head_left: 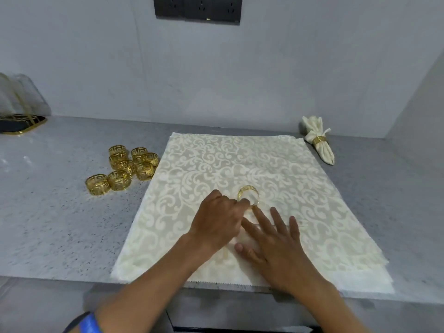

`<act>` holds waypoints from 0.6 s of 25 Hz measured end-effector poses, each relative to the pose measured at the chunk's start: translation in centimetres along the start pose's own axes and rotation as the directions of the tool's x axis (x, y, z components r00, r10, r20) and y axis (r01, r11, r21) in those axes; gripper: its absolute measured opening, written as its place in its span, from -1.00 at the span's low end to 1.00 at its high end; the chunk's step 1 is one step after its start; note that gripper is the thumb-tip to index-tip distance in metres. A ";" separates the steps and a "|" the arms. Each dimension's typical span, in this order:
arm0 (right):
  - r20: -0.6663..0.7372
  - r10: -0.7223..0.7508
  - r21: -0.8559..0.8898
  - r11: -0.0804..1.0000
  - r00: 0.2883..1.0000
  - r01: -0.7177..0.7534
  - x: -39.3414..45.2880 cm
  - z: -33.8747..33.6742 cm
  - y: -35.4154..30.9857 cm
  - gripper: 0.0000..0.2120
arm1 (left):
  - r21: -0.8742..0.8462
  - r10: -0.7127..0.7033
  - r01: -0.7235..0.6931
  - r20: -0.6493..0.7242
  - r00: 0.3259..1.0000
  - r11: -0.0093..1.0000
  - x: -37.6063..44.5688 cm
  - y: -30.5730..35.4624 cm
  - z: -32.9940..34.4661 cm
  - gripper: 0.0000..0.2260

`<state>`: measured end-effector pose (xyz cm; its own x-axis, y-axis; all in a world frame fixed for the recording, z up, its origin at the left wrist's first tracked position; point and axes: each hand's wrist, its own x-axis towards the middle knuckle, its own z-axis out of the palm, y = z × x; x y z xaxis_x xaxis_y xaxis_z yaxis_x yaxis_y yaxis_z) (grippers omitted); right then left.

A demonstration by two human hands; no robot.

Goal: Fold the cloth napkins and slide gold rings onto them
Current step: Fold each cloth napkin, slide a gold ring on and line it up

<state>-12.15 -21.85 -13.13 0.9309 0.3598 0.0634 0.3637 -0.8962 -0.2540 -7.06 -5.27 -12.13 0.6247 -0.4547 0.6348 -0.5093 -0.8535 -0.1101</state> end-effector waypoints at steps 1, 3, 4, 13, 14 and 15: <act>-0.132 0.059 0.149 0.988 0.990 -0.039 0.0 -0.4 0.0 -0.53 | -0.014 -0.018 0.018 0.025 1.000 1.000 -0.4 -0.2 0.5 -0.88; -0.325 0.190 0.398 0.916 0.927 -0.048 1.3 -1.3 0.3 -0.69 | -0.032 -0.035 0.036 0.042 0.998 0.999 -1.0 -0.5 0.8 -0.89; -0.309 0.163 0.377 0.926 0.937 -0.036 2.1 -2.0 0.5 -0.60 | -0.035 -0.033 0.035 0.053 0.998 0.999 -1.1 -0.5 0.7 -0.90; -0.419 -0.002 0.206 0.974 0.908 0.098 5.2 -4.6 2.9 -0.60 | -0.248 -0.111 0.147 0.153 0.982 0.957 -1.6 -0.1 -0.7 -0.63; -0.444 0.051 0.214 0.975 0.894 0.050 4.7 -5.3 4.0 -0.58 | -0.239 -0.086 0.133 0.198 0.976 0.962 -1.4 -0.1 -0.8 -0.67; -0.445 0.104 0.208 0.978 0.890 -0.011 4.1 -6.1 5.5 -0.57 | -0.216 -0.056 0.107 0.227 0.972 0.970 -1.0 -0.1 -0.8 -0.73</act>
<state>-6.16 -26.88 -8.39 0.8814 0.1114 0.4590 0.3388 -0.8263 -0.4499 -8.15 -4.51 -12.12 0.7705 -0.4518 0.4496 -0.5556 -0.8218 0.1263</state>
